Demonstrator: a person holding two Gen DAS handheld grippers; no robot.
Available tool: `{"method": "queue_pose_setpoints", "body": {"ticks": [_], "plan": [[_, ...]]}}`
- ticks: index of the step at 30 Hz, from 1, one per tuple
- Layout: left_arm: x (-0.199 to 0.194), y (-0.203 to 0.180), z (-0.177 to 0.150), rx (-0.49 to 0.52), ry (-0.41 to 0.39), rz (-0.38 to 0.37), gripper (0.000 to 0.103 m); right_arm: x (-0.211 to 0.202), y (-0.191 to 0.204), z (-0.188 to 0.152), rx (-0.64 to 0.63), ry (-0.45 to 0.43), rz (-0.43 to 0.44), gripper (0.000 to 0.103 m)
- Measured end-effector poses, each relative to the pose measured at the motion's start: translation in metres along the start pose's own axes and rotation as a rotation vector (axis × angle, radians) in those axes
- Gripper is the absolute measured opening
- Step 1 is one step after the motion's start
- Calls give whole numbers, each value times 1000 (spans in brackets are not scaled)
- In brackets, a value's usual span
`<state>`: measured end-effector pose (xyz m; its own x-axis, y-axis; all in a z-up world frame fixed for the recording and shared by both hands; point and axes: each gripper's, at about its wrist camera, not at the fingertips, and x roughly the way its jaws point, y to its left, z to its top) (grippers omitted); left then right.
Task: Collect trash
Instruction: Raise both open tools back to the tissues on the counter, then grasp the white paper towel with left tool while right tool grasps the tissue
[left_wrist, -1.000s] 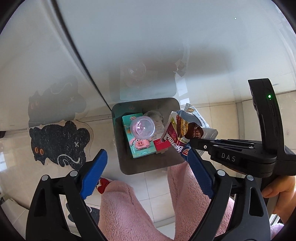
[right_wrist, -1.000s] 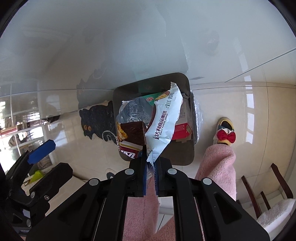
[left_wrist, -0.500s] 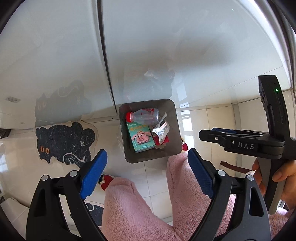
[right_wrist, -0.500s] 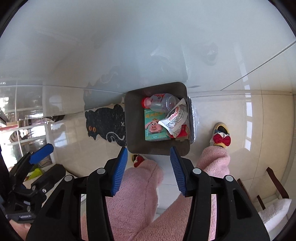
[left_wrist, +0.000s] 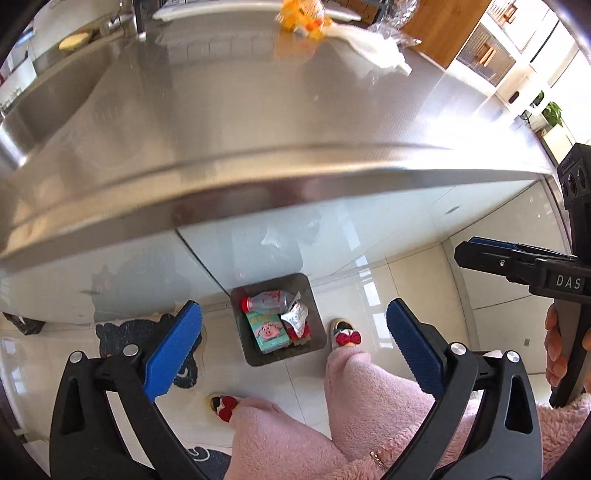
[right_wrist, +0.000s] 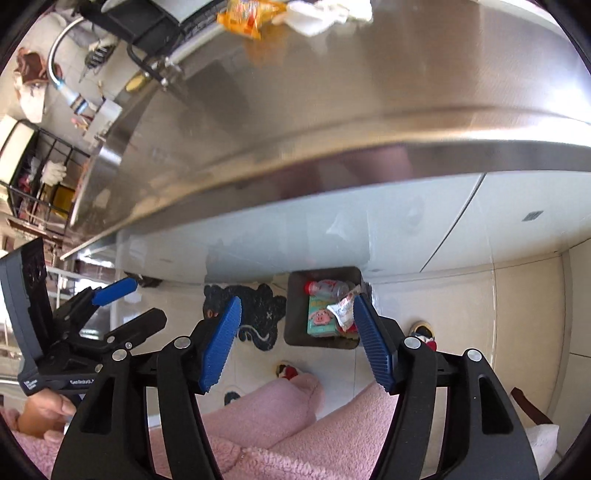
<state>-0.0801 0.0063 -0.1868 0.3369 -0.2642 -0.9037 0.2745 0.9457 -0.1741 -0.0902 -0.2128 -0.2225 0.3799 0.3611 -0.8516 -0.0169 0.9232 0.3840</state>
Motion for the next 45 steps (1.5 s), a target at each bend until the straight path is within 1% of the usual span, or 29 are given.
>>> {"method": "queue_pose_setpoints", "body": {"ticks": [1, 5, 7, 13, 15, 19, 21, 25, 26, 29, 30, 34, 38, 40, 44, 45], "plan": [[-8, -3, 8, 7, -21, 2, 95, -10, 1, 6, 5, -27, -1, 72], [-32, -11, 37, 18, -92, -19, 95, -41, 6, 35, -11, -116, 2, 74], [-36, -15, 51, 28, -121, -26, 95, -53, 8, 51, -17, -155, 3, 75], [-42, -21, 102, 23, -190, -37, 95, -63, 4, 102, -19, -223, -16, 76], [-39, -22, 119, 18, -211, -43, 95, -62, -1, 121, -9, -233, -16, 74], [-26, -27, 151, 24, -231, -58, 95, -55, -15, 157, 7, -240, -31, 68], [-16, -32, 167, 27, -237, -68, 95, -49, -25, 174, 15, -235, -40, 65], [2, -41, 196, 27, -249, -73, 94, -33, -46, 203, 34, -215, -47, 56], [7, -43, 203, 24, -250, -80, 94, -29, -50, 210, 40, -208, -48, 55], [19, -48, 221, 28, -245, -95, 86, -18, -59, 228, 45, -189, -48, 52], [24, -50, 227, 33, -244, -98, 82, -15, -60, 232, 44, -185, -51, 50], [40, -59, 241, 64, -228, -127, 71, -4, -65, 249, 43, -178, -46, 47], [58, -64, 250, 83, -195, -161, 61, 7, -69, 259, 67, -161, -15, 42], [65, -65, 254, 87, -181, -178, 49, 12, -70, 263, 68, -161, -13, 37], [76, -67, 257, 87, -157, -198, 42, 16, -67, 270, 52, -153, -7, 34], [78, -68, 258, 89, -150, -202, 38, 17, -65, 271, 46, -150, -7, 31]]}}
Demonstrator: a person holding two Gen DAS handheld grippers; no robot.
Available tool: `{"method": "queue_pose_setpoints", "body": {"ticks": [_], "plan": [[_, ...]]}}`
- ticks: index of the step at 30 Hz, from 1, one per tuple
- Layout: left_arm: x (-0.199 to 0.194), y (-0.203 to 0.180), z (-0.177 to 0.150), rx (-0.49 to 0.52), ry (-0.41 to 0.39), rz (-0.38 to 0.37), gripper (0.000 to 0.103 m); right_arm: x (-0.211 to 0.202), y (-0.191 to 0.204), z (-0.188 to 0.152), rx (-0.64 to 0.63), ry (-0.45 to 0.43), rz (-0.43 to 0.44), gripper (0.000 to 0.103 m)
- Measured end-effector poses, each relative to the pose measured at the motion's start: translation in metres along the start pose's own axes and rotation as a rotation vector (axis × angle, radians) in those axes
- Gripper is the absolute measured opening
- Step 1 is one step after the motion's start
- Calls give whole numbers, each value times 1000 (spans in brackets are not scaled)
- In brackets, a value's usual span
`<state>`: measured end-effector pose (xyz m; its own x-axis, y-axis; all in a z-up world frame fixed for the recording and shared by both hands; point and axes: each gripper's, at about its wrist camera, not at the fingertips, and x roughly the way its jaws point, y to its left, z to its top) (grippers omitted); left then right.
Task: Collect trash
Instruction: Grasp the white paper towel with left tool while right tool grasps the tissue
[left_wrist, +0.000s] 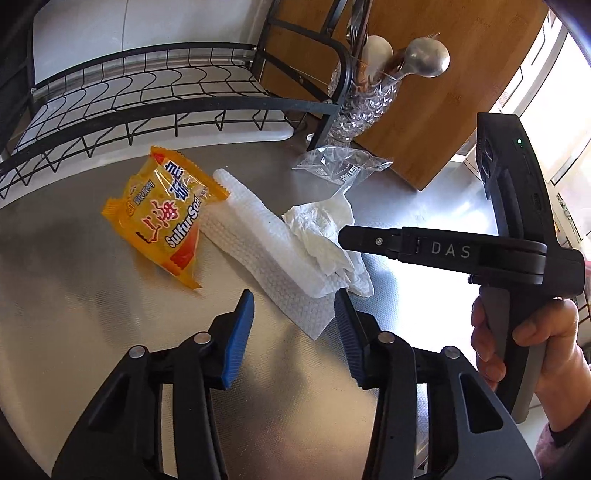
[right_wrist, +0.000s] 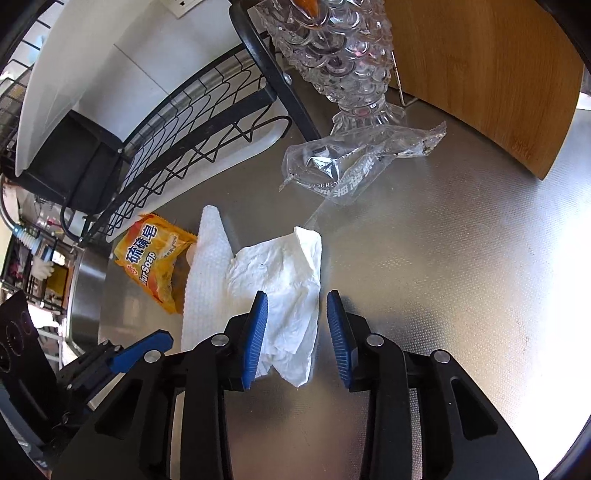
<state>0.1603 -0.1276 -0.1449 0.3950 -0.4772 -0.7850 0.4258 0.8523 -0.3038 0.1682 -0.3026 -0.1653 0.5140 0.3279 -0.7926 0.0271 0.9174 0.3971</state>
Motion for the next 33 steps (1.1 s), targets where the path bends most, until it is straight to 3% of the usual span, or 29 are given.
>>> {"method": "queue_pose_setpoints", "body": {"ticks": [5, 10, 19, 25, 33], "plan": [[9, 2, 1, -4, 14, -15, 26, 5, 5, -2, -24, 12, -7, 15], [13, 2, 3, 6, 16, -34, 1, 7, 3, -3, -9, 15, -11, 3], [-10, -6, 0, 31, -42, 10, 0, -6, 6, -9, -22, -9, -3, 3], [-50, -14, -8, 52, -83, 43, 0, -34, 14, -15, -34, -57, 11, 3], [-108, -22, -34, 67, -142, 33, 0, -76, 41, -44, -86, -94, 25, 3]]}}
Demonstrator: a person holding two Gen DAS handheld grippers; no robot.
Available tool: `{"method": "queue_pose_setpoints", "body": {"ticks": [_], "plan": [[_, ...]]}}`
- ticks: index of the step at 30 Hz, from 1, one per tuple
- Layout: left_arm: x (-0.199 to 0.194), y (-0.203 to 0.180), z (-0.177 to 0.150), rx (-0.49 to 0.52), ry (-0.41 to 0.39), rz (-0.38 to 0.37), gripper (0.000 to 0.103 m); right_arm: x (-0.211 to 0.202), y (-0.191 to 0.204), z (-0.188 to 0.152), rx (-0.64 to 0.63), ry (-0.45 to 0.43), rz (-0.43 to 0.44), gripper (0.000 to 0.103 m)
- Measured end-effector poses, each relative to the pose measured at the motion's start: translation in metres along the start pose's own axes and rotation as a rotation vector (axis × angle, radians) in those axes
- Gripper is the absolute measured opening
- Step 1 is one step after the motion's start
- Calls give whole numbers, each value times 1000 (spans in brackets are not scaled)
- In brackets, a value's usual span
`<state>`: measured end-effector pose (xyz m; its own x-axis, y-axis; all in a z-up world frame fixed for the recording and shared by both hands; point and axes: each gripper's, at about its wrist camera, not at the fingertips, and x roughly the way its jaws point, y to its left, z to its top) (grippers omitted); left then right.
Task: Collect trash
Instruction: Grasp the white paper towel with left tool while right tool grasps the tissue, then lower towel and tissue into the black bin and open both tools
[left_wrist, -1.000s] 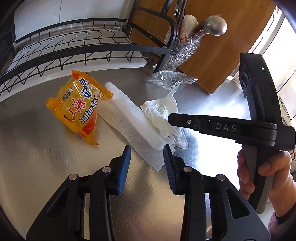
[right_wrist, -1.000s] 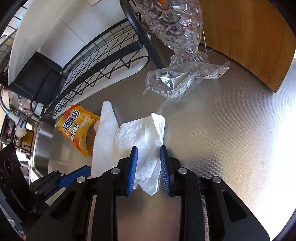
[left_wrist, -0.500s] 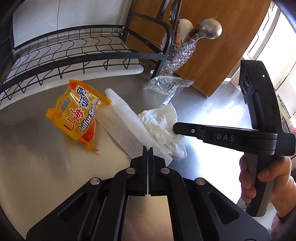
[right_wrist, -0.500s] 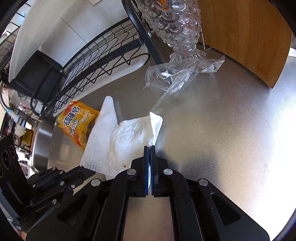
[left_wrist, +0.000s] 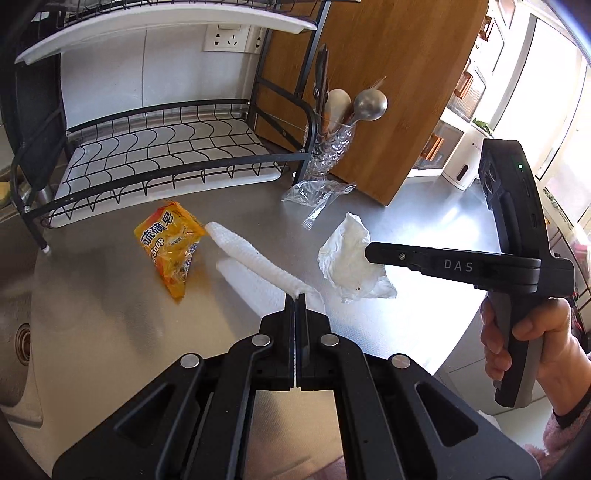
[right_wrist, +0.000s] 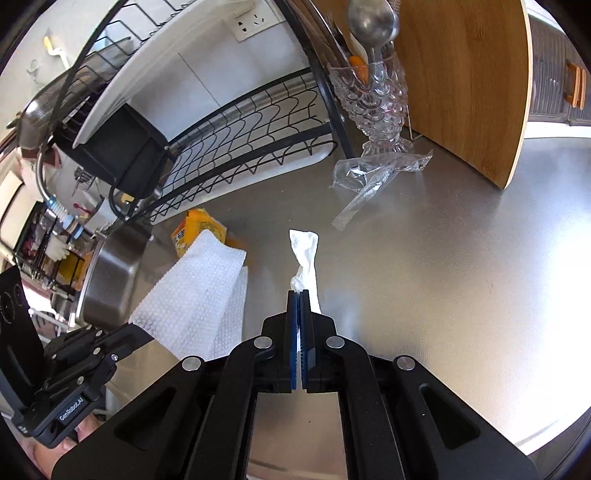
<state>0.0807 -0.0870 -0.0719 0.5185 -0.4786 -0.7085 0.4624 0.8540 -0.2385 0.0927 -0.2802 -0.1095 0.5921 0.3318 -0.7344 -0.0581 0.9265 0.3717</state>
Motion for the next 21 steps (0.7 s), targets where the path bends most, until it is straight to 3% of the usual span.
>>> {"method": "queue_pose_setpoints", "body": {"ticks": [12, 21], "plan": [[-106, -25, -61, 32, -69, 5, 0, -58, 53, -71, -50, -5, 82, 3], [-149, -18, -127, 1, -38, 26, 0, -76, 76, -145, -64, 53, 96, 3]]}}
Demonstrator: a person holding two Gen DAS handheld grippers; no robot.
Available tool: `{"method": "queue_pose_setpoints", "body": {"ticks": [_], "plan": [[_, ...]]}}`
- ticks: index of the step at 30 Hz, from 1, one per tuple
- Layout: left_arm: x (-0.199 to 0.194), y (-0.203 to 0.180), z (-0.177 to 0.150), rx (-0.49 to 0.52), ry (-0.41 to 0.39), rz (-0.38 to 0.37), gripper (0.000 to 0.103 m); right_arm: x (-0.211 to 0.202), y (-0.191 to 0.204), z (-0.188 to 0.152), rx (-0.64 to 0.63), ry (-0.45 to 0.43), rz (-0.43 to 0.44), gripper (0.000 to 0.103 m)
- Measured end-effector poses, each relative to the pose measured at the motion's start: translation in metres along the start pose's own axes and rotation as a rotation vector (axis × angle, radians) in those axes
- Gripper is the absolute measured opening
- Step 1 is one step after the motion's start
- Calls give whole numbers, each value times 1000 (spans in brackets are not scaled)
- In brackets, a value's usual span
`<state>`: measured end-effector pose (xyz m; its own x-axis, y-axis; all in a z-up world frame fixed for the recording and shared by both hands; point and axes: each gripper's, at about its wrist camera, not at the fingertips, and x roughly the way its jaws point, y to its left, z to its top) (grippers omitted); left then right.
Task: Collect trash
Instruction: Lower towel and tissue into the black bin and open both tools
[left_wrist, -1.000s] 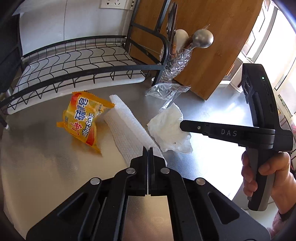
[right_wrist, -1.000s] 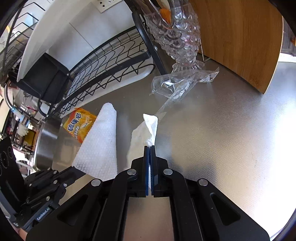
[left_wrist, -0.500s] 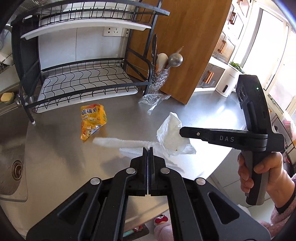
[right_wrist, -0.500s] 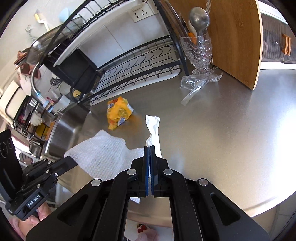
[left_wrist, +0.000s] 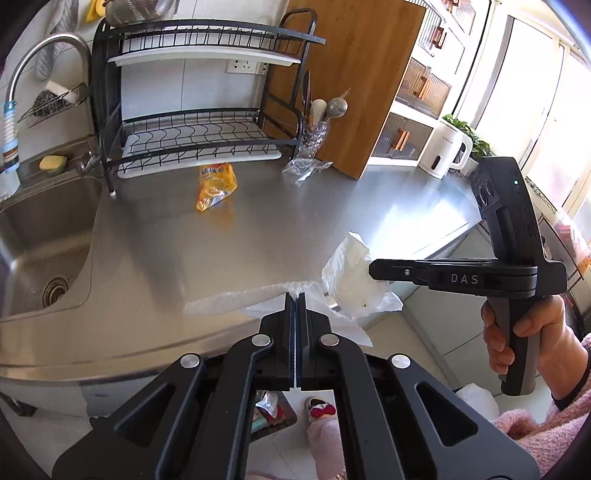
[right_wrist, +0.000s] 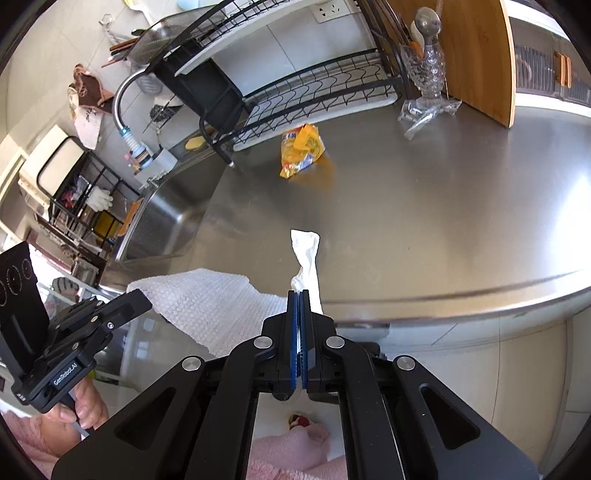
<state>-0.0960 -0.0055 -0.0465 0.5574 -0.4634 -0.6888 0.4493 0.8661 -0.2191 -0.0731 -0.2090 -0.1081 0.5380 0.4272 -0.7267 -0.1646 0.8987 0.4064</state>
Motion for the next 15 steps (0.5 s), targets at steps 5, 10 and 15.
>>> {"method": "queue_pose_setpoints", "body": {"ticks": [5, 10, 15], "plan": [[-6, 14, -39, -59, 54, 16, 0, 14, 5, -41, 22, 82, 3, 3], [2, 28, -75, -100, 134, 30, 0, 38, 3, -75, 50, 170, -6, 3], [20, 37, -107, -143, 217, 37, 0, 71, -1, -105, 63, 261, -29, 3]]}}
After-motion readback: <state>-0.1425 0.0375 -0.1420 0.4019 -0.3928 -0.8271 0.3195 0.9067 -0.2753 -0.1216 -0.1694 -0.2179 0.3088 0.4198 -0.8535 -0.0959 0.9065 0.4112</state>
